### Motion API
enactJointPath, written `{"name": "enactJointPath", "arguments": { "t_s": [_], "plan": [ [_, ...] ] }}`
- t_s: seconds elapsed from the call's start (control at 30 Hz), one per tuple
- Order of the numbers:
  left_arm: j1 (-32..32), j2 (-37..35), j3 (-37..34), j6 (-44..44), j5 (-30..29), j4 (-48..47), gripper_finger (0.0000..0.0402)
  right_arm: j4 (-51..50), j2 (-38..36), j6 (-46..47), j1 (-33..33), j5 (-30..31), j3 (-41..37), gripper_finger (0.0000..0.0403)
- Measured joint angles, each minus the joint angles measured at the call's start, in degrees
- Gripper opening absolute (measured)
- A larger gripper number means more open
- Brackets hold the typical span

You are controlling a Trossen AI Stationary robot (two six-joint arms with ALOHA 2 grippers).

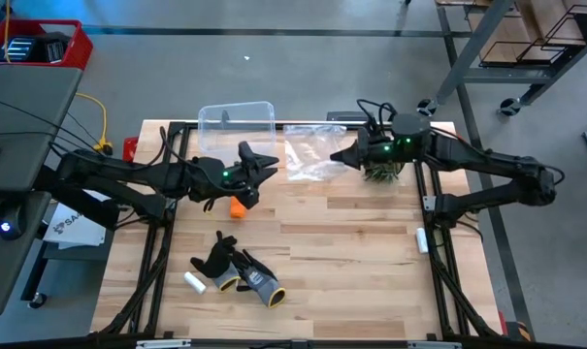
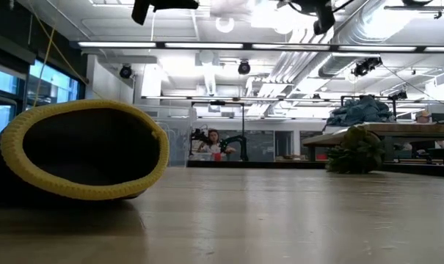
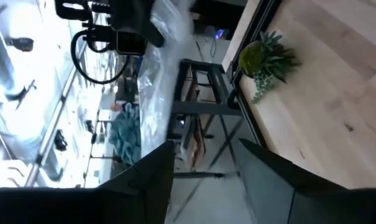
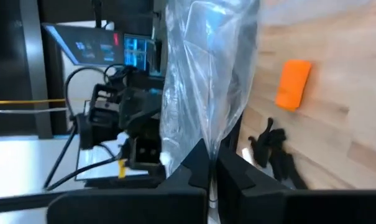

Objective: Roll bandage
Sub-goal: Put the rolled orange bandage into the transparent zip bag

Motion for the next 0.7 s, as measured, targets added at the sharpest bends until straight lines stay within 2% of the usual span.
{"name": "enactJointPath", "arguments": {
  "t_s": [0.13, 0.37, 0.7],
  "plan": [
    [-1.1, 0.2, 0.0, 2.8, 0.2, 1.8, 0.0175, -2.5, 0.0, 1.5, 2.4, 1.0, 0.2, 0.0000],
    [-3.2, 0.1, 0.0, 2.9, 0.9, 3.1, 0.0175, -2.6, 2.0, 4.1, 5.3, 2.0, 0.2, 0.0000],
    [-3.8, 1.7, -0.1, 2.9, 0.4, 2.7, 0.0175, 5.1, 5.7, 6.9, 8.7, 1.3, 0.2, 0.0000]
  ]
}}
